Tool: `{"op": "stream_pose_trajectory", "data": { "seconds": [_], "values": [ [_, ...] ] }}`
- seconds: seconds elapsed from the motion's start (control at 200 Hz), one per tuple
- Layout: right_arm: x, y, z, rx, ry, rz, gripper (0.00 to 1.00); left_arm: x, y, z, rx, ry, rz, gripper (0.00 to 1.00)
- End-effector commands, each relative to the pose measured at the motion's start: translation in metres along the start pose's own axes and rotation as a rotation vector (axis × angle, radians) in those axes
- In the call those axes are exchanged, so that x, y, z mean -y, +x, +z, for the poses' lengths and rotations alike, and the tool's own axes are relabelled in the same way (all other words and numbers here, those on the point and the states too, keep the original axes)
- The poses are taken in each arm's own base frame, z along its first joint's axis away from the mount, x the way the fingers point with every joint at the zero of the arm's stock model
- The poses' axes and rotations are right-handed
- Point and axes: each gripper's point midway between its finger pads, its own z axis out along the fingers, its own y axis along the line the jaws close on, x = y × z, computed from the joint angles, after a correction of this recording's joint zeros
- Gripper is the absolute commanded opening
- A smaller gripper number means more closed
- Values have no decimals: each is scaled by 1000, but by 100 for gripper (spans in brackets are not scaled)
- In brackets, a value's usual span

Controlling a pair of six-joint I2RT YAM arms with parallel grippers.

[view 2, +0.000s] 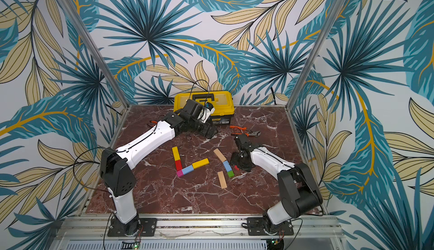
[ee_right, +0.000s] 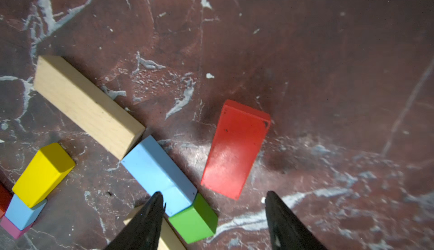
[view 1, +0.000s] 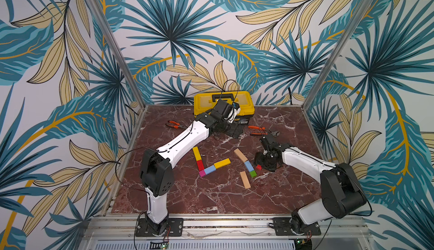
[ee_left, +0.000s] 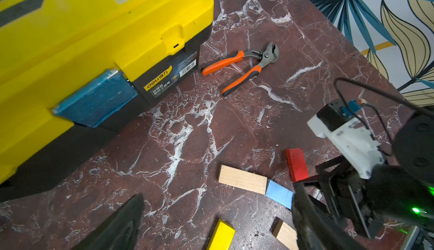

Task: Assemble the letter v with building blocks
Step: Assemble the building block at the center of the board.

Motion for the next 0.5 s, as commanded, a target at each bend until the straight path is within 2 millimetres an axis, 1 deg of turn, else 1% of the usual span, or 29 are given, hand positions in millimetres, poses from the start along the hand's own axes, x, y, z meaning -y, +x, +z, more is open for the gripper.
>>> {"op": "stream_pose_trajectory", "data": {
  "seconds": [0.0,0.085,0.19,0.491],
  "values": [
    [10,-8,-20,37,85,-68,71,-2,-20,-21,68,-34,27,99],
    [15,-15,-25,38,142,-111,71,-8,-22,-24,76,-55,26,99],
    [14,-19,-21,19,182,-160,71,-16,-21,-29,79,-71,14,99],
    [3,-23,3,-36,245,-278,71,-34,-17,-42,86,-107,-17,99]
  ]
}}
